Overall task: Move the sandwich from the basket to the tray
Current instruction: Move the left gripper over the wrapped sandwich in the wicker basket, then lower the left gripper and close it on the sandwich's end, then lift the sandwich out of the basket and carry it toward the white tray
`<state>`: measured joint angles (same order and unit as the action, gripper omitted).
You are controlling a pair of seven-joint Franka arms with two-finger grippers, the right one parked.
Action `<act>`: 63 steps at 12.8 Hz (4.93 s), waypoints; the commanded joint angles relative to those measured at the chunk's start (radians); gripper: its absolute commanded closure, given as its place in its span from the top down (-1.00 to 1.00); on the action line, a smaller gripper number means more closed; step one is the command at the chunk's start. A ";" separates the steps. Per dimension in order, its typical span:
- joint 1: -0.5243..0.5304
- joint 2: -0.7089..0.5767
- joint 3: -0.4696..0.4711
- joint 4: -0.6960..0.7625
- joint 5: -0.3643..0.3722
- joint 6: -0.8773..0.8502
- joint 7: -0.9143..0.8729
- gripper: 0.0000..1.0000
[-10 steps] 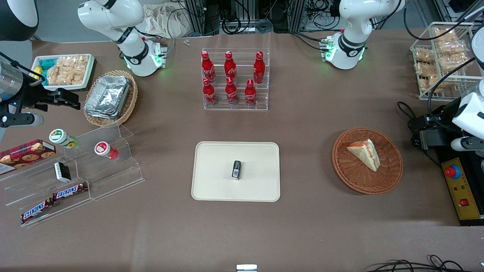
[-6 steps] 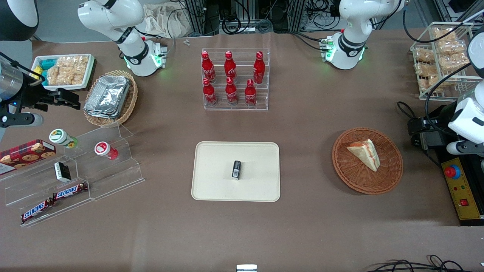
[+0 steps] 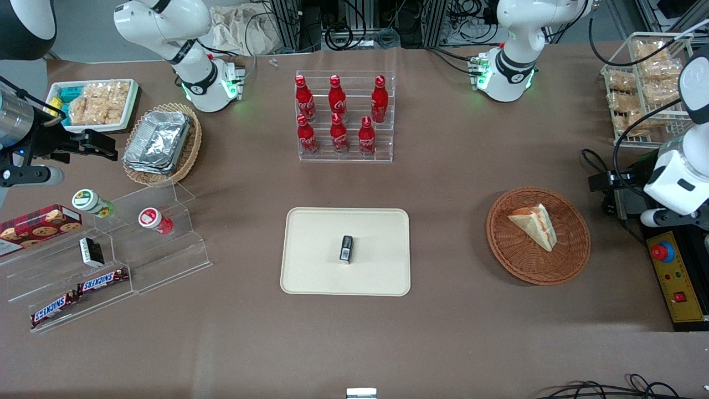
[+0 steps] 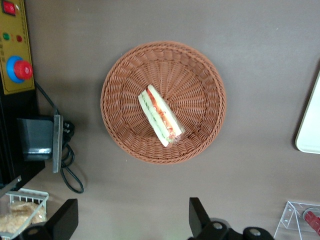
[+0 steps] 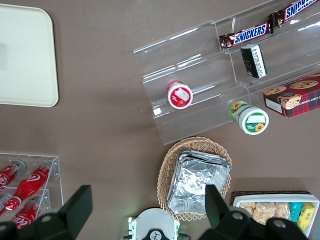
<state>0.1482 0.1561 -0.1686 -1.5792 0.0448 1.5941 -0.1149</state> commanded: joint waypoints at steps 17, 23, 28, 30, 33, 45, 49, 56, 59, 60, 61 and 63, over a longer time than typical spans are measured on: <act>0.042 -0.081 0.000 -0.619 -0.089 0.710 -0.316 0.97; 0.039 -0.049 -0.002 -0.697 -0.100 0.848 -0.423 0.97; 0.034 -0.007 -0.002 -0.736 -0.100 0.914 -0.446 0.97; 0.030 0.016 -0.005 -0.734 -0.100 0.929 -0.460 0.97; 0.027 0.043 -0.011 -0.737 -0.100 0.968 -0.462 0.87; 0.019 0.013 -0.012 -0.740 -0.098 0.954 -0.473 -0.75; 0.019 -0.116 -0.035 -0.646 -0.097 0.746 -0.459 -0.97; 0.013 -0.067 -0.129 -0.187 -0.091 0.236 -0.437 -1.00; 0.011 -0.014 -0.234 -0.138 -0.083 0.231 -0.416 -1.00; 0.011 0.014 -0.274 -0.119 -0.077 0.237 -0.413 -1.00; 0.010 0.046 -0.319 -0.096 -0.051 0.242 -0.414 -1.00; -0.030 0.120 -0.383 -0.047 0.025 0.251 -0.417 -1.00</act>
<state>0.1514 0.1882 -0.5055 -1.7134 0.0054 1.8554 -0.5377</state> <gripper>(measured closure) 0.850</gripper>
